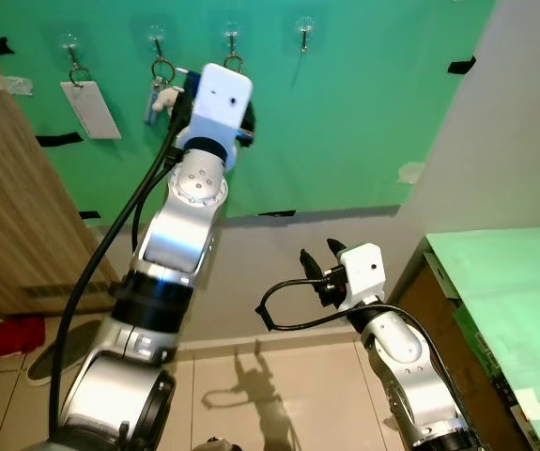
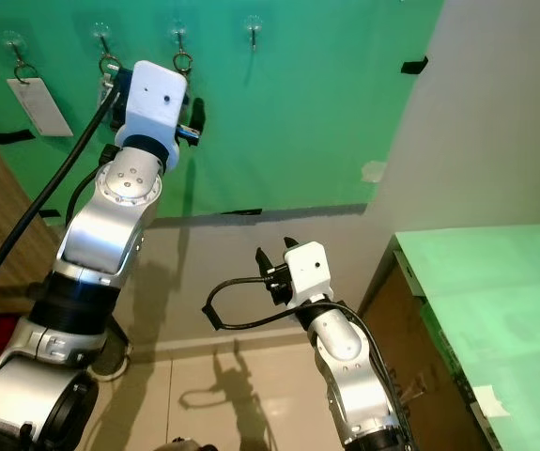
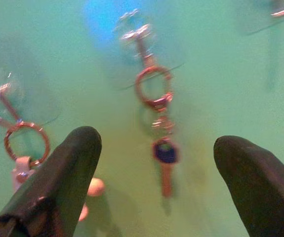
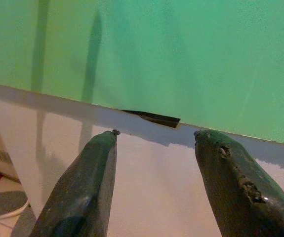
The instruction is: Hang keys on a hook
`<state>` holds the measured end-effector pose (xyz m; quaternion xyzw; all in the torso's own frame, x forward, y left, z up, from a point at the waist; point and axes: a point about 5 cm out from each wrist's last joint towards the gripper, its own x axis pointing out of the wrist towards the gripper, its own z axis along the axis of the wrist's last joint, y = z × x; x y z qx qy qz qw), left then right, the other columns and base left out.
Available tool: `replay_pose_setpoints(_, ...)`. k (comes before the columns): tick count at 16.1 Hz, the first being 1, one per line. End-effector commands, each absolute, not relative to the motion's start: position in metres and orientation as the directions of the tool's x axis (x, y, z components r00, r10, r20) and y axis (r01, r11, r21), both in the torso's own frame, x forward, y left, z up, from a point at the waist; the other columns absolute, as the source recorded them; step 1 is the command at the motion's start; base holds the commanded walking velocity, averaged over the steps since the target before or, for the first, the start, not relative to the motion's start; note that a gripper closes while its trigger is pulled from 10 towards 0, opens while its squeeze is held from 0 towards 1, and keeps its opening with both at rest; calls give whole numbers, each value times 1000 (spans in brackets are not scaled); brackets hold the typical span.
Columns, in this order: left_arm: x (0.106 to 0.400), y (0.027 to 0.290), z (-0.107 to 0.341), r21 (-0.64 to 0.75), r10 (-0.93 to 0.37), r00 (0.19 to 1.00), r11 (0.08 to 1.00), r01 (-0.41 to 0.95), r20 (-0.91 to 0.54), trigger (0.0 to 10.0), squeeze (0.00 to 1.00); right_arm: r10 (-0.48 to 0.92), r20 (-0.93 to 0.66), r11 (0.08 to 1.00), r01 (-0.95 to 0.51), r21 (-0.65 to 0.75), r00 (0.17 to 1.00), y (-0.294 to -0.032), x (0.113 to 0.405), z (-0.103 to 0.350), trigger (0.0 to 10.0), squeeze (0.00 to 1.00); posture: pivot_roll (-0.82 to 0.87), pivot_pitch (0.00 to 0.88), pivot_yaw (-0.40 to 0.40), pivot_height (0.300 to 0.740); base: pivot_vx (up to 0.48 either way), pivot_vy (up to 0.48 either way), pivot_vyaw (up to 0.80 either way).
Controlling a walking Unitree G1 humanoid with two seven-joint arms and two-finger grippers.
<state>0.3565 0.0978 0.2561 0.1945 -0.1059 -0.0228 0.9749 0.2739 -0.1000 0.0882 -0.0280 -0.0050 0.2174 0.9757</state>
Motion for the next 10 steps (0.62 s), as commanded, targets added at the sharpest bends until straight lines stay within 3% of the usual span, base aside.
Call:
replay_pose_setpoints(1, 347, 91, 248, 363, -178, 968, 926, 105, 175, 10000, 0, 398, 4, 916, -397, -65, 917, -105, 274, 90, 10000, 0, 42, 0, 26, 740, 0, 0, 0)
replay_pose_setpoints(2, 335, 88, 234, 250, -248, 953, 947, 200, 176, 10000, 0, 356, 13, 933, -355, -65, 934, -112, 274, 91, 10000, 0, 41, 0, 25, 740, 0, 0, 0)
replay_pose_setpoints(3, 325, 96, 211, 166, -216, 971, 966, 198, 102, 10000, 0, 309, 13, 950, -307, -57, 951, -120, 274, 90, 10000, 0, 40, 0, 23, 740, 0, 0, 0)
replay_pose_setpoints(4, 317, 104, 196, 155, -191, 981, 971, 184, 33, 10000, 0, 280, 13, 958, -279, -62, 960, -127, 272, 90, 10000, 0, 39, 0, 17, 740, 0, 0, 0)
replay_pose_setpoints(7, 295, 122, 175, 163, -211, 976, 966, 199, 58, 10000, 0, 231, 3, 972, -231, -36, 973, -141, 266, 88, 10000, 0, 40, 0, 5, 740, 0, 0, 0)
replay_pose_setpoints(8, 289, 128, 164, 162, -191, 981, 970, 183, 34, 10000, 20, 229, 9, 973, -228, -30, 973, -144, 265, 88, 10000, 804, 35, 0, 3, 740, 0, 0, 0)
replay_pose_setpoints(9, 272, 151, 134, 147, -90, 995, 984, 96, -47, 10000, 1000, 195, -2, 980, -195, 24, 981, -152, 264, 86, 10000, 1000, 30, 0, -4, 740, 0, 0, 0)
replay_pose_setpoints(10, 270, 153, 131, 157, -78, 995, 984, 86, -57, 10000, 1000, 187, -6, 982, -187, 32, 982, -153, 264, 86, 10000, 1000, 30, 0, -4, 740, 0, 0, 0)
